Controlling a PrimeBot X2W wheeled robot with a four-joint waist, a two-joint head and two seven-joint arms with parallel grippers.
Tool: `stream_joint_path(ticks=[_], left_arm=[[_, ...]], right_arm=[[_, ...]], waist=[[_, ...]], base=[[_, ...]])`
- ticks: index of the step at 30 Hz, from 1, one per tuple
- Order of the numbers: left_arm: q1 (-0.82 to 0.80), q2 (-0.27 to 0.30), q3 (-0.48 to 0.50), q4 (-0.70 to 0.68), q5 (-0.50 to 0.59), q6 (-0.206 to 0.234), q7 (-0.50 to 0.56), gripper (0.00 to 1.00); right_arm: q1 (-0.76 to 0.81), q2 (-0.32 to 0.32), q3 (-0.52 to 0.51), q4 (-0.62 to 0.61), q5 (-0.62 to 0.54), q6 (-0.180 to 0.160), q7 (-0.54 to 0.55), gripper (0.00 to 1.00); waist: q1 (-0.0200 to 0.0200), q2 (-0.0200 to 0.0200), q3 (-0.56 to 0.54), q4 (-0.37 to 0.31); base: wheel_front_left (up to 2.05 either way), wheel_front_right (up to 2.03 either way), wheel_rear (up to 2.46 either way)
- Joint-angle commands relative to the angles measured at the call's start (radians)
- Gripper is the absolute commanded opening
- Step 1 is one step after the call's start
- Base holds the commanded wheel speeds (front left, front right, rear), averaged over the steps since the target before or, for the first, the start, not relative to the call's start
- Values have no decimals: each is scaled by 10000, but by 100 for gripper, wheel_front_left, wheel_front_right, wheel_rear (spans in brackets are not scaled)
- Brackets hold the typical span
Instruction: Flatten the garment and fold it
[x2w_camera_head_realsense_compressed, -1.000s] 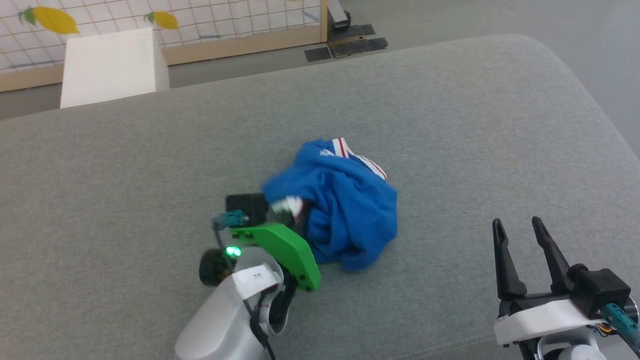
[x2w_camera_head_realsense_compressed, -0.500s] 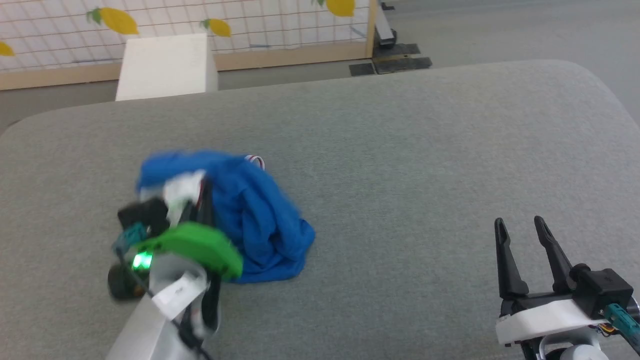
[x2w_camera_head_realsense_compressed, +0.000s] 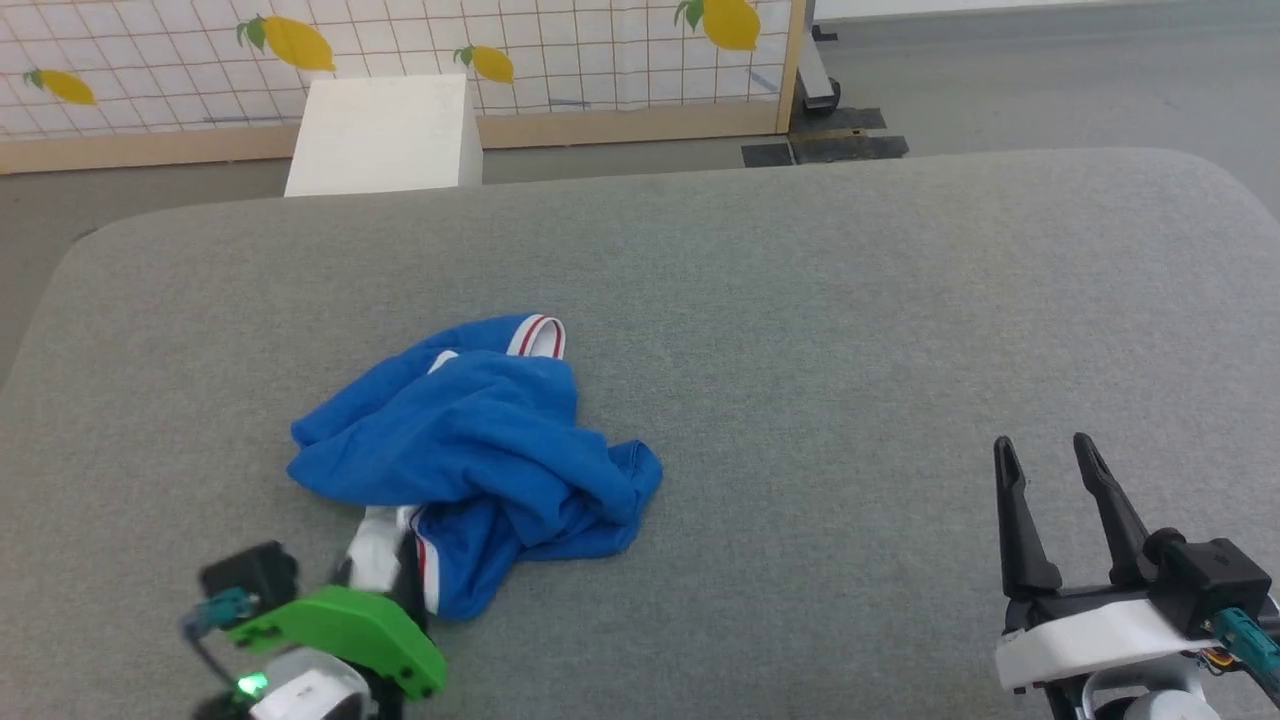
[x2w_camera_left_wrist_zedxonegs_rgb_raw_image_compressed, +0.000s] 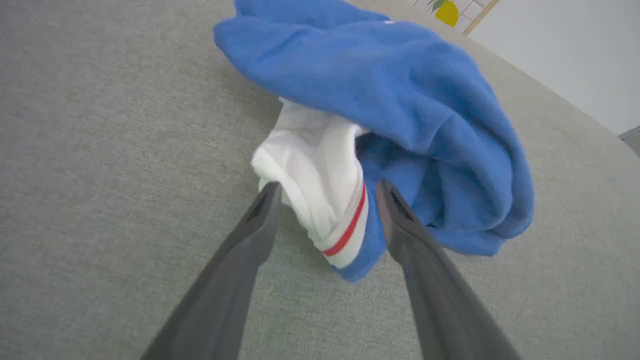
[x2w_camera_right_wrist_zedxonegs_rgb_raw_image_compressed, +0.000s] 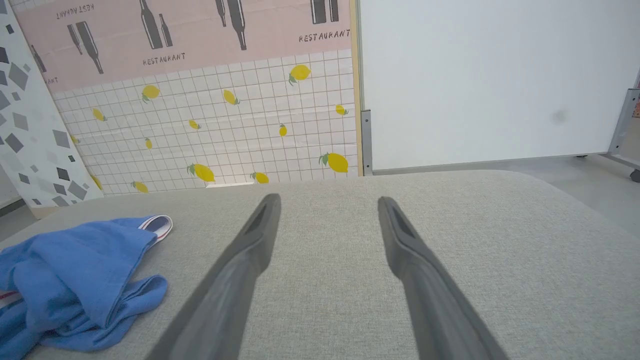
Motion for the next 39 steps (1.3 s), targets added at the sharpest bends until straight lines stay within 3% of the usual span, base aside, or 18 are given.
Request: stream_joint_path(ticks=[1, 6, 13, 19, 25, 31, 32, 34, 36, 39], left_arm=[[29, 127, 130, -252, 231, -34, -573, 100], [-413, 220, 318, -646, 978, -136, -2088, 100], [-2203, 320, -949, -25, 1973, -646, -1407, 100], [-3725, 223, -2208, 1544, 2725, -828, 404, 100], [-4450, 87, -3215, 2494, 2708, -1396, 2713, 100], [-4640, 237, -3938, 3175, 2597, -1489, 5394, 100], [-4632, 258, -4019, 3170, 2503, -1544, 5828, 45], [-4690, 306, -4051, 2925, 2483, -1599, 5951, 0], [-4779, 372, -3996, 2648, 2599, -1615, 5516, 0], [-4954, 270, -3762, 2255, 2794, -1666, 4051, 0]], right_arm=[[71, 9, -25, -19, 52, -15, -49, 100], [54, 9, -1, -39, 32, -15, -49, 100], [-89, 9, 106, -92, 132, -15, -49, 100], [-221, 9, 144, -91, 179, -15, -49, 100], [-280, 9, 132, -120, 201, -15, -49, 100], [-367, 9, 223, -93, 253, -15, -49, 100], [-377, 9, 227, -88, 263, -15, -49, 100], [-391, 9, 231, -83, 281, -15, -49, 100], [-400, 9, 233, -68, 292, -15, -49, 100], [-375, 9, 216, -42, 291, -15, -49, 100]], waist=[[0, 0, -10, 37], [0, 0, 46, 44], [0, 0, 378, -208], [0, 0, 698, -646], [0, 0, 973, -1025], [0, 0, 1116, -1304], [0, 0, 1122, -1340], [0, 0, 1131, -1384], [0, 0, 1119, -1414], [0, 0, 1028, -1408]], base=[[0, 0, 0], [0, 0, 0], [0, 0, 0], [0, 0, 0], [0, 0, 0], [0, 0, 0], [0, 0, 0], [0, 0, 0], [0, 0, 0], [0, 0, 0]])
